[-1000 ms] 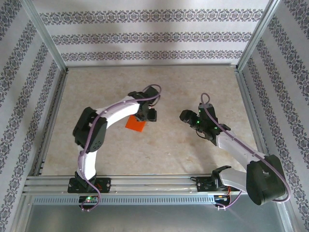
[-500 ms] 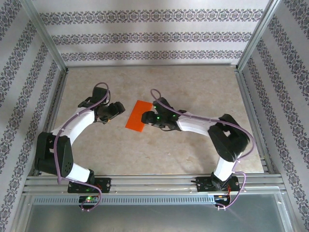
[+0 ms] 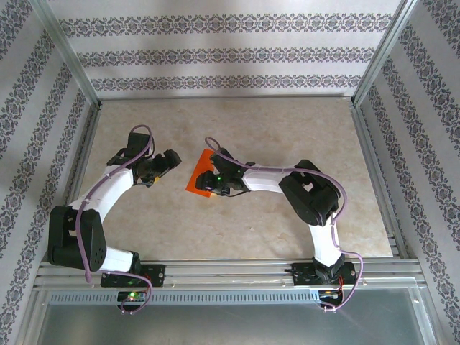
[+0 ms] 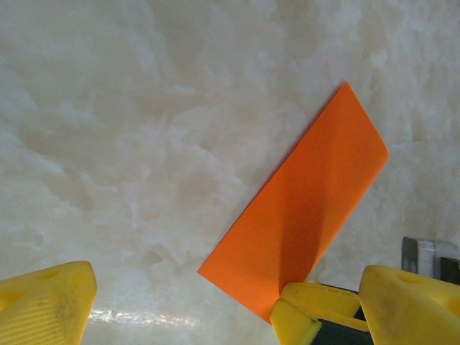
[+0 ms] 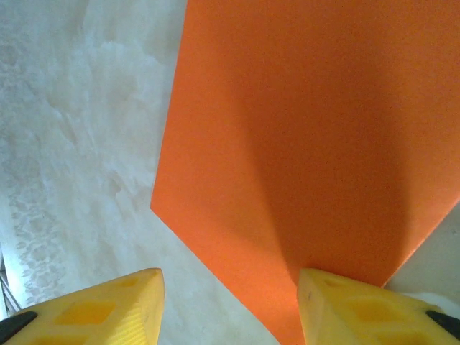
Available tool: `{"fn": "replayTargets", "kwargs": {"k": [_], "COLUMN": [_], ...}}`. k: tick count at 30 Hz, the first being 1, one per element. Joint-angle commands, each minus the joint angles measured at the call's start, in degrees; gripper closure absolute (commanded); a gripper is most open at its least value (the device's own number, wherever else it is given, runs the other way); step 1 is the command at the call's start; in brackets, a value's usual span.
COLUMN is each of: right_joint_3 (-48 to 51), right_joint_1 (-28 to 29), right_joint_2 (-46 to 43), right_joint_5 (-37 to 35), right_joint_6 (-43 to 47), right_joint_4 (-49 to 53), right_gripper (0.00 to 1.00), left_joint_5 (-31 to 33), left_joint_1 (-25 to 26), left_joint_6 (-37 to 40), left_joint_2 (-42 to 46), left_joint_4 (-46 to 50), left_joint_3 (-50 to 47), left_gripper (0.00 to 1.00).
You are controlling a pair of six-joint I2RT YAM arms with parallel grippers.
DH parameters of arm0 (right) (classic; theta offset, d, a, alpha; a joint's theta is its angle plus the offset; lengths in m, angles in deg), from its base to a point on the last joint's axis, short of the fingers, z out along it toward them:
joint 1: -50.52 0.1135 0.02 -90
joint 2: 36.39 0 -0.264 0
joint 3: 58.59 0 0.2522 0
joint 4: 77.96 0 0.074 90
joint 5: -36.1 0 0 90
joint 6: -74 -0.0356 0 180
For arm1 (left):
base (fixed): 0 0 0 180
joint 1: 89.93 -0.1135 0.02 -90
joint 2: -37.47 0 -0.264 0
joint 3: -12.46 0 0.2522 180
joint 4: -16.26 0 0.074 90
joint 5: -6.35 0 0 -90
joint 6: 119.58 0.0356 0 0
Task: Fold a paper plane with a square sheet of paper (pick it up from the middle)
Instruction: Move the paper to the center of the table, then third fold the triangle at the center of the table.
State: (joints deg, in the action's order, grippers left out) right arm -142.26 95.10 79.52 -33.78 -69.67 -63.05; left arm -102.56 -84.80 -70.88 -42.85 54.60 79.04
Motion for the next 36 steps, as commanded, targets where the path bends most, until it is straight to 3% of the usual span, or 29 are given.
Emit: {"fn": "replayTargets", "kwargs": {"k": [1,9,13,21,26,32,36], "right_joint_3": [1.58,10.93,10.73,13.23,13.82,12.98,13.48], "right_joint_1": [-1.53,-9.75,-10.37,-10.0,-9.8,-9.68,-9.65], "right_joint_2": [-0.34,-9.4,-12.0,-21.14,-19.2,-15.49,-13.83], "right_joint_5": [2.47,5.02,5.06,0.11,-4.92,-6.07,-7.34], "right_joint_6": [3.86,27.62,31.15,15.09,7.6,3.57,1.61], "right_joint_4": [5.49,21.43,23.9,11.19,8.65,8.1,8.31], "right_gripper": [0.49,0.54,0.54,0.5,0.53,0.56,0.57], "left_joint_5": [-2.2,-8.79,-11.21,-13.75,-15.19,-15.37,-16.41], "left_joint_1": [-0.55,-0.38,0.44,4.76,9.11,15.03,17.74], "left_joint_6": [0.15,1.6,0.24,-3.43,-6.59,-7.31,-7.19], "left_joint_2": [-1.11,-2.72,-3.44,-5.04,-6.38,-9.94,-13.34], "left_joint_4": [-2.23,-3.74,-6.6,-9.98,-13.37,-12.97,-12.6], "left_joint_3": [-0.52,-0.63,-1.62,-2.17,-3.64,-2.63,-0.82], "left_gripper": [0.04,0.0,0.0,0.0,0.01,0.09,0.21]}}
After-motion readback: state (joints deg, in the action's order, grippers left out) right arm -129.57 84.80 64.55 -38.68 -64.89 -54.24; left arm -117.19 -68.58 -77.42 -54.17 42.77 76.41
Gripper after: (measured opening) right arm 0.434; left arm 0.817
